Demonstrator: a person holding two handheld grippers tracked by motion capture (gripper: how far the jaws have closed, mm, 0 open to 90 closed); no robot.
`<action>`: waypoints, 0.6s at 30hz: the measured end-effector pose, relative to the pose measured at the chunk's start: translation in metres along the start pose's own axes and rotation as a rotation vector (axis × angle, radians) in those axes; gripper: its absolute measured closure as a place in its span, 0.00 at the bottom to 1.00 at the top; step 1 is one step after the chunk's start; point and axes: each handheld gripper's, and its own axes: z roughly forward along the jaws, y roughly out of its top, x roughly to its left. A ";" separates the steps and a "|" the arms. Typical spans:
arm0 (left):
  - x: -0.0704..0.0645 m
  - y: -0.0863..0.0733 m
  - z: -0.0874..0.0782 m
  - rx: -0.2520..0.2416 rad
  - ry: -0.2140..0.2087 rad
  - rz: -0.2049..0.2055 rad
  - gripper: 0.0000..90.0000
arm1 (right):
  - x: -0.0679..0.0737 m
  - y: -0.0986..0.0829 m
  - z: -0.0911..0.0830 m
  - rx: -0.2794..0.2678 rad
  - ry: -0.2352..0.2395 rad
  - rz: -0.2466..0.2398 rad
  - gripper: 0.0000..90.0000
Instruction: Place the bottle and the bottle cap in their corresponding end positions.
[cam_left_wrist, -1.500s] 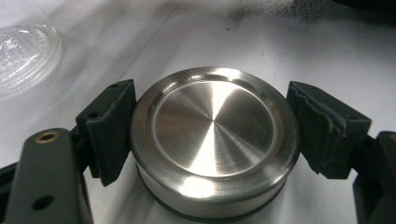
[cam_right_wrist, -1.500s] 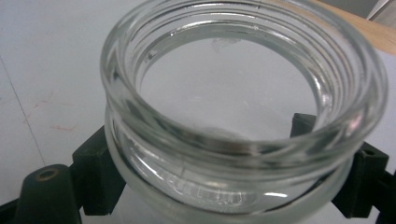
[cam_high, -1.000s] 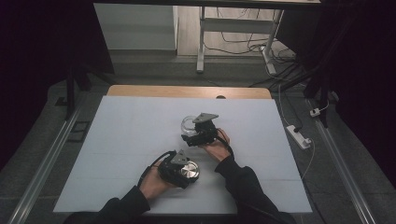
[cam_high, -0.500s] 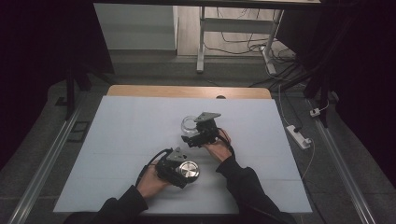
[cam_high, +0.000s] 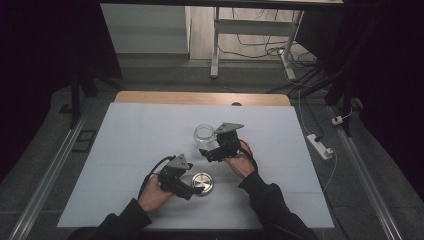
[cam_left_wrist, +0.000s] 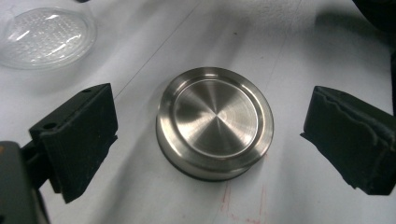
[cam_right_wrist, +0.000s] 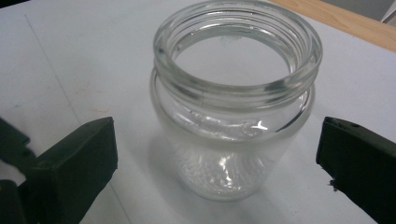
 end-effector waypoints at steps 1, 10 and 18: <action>0.000 0.000 -0.002 0.003 0.000 -0.007 0.04 | 0.001 -0.001 -0.002 -0.004 -0.002 0.001 0.00; 0.004 -0.003 -0.020 -0.023 -0.025 -0.053 0.02 | 0.007 -0.006 -0.015 -0.004 0.018 0.007 0.00; 0.004 -0.005 -0.032 -0.016 -0.032 -0.070 0.00 | 0.018 -0.007 -0.024 0.007 0.047 0.015 0.00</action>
